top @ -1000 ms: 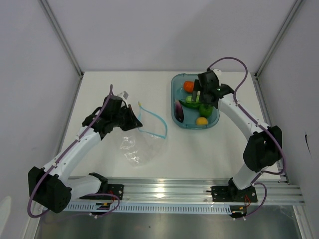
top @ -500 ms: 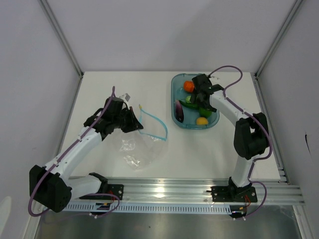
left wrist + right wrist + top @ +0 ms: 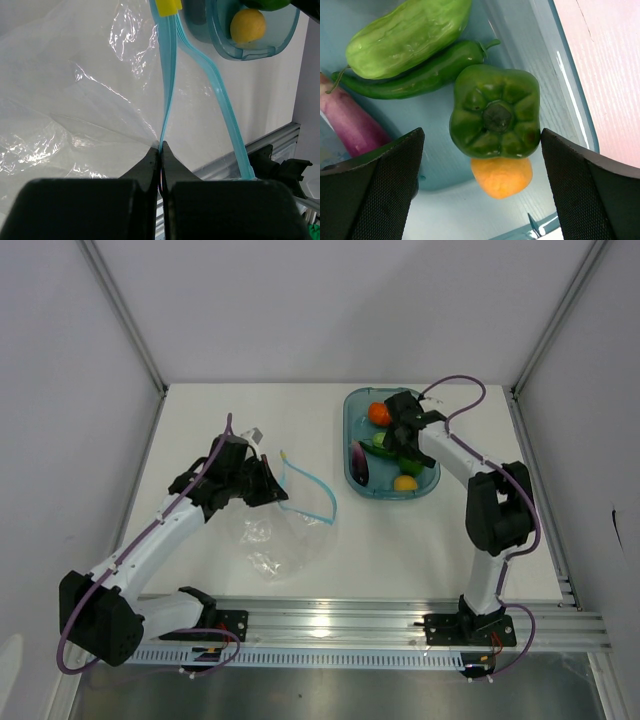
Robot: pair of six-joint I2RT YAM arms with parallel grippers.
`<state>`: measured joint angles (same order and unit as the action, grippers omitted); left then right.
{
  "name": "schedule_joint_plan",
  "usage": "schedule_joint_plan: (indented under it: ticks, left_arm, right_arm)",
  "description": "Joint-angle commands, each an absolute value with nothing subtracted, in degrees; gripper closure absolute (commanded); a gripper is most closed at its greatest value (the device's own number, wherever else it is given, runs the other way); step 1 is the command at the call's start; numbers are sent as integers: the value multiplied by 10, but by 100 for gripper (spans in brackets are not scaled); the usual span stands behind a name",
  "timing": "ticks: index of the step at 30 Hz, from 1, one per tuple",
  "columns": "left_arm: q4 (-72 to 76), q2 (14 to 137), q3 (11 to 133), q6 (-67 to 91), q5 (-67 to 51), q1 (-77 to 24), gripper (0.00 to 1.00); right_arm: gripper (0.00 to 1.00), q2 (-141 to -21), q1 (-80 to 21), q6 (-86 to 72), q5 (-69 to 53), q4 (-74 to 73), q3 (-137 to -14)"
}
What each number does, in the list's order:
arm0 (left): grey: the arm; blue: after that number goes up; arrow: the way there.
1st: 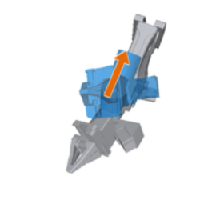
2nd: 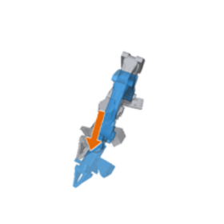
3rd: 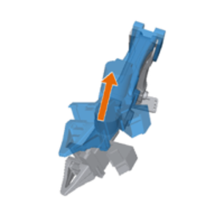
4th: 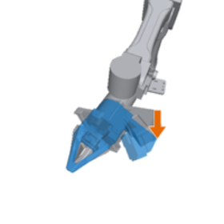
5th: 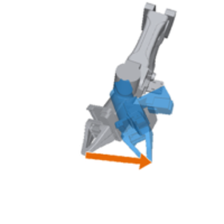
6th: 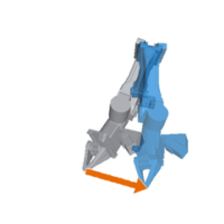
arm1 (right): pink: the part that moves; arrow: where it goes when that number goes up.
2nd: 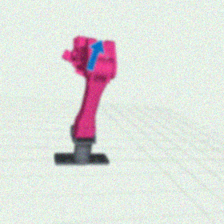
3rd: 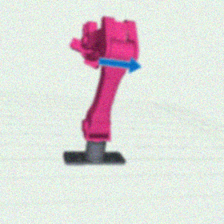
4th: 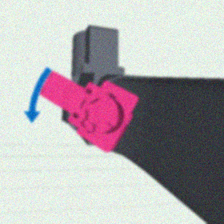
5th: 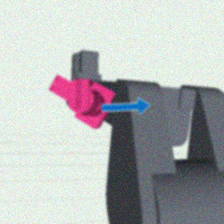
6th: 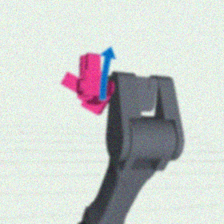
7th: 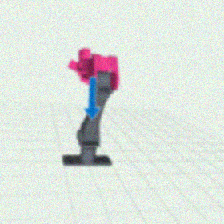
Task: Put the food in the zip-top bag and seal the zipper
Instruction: Pick up the fake vegetable from the bin, then place the fake vegetable in the zipper food storage bag.
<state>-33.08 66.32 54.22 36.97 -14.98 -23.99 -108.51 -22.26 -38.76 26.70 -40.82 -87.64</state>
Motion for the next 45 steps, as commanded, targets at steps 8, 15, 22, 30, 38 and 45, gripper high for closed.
schedule_joint_plan:
  ticks: [8, 15, 22, 30, 38, 45]
  left_arm:
    - [-324, 658, 549, 357, -160, -247, 99]
    - [-324, 660, 549, 359, -156, -250, 99]
    - [-330, 657, 550, 361, -148, -252, 99]
    - [-336, 673, 557, 354, -139, -252, 99]
    - [-340, 693, 577, 350, -138, -252, 99]
    - [-345, 691, 592, 347, -143, -256, 99]
  right_arm:
    - [7, -1096, -197, -360, 266, -349, -855]
    - [51, -1099, -177, -341, 214, -314, -837]
    - [84, -1056, -191, -307, 186, -274, -820]
    - [100, -963, -250, -256, 178, -279, -809]
    - [100, -810, -363, -210, 51, -215, -768]
    - [100, -798, -398, -235, -122, -218, -762]
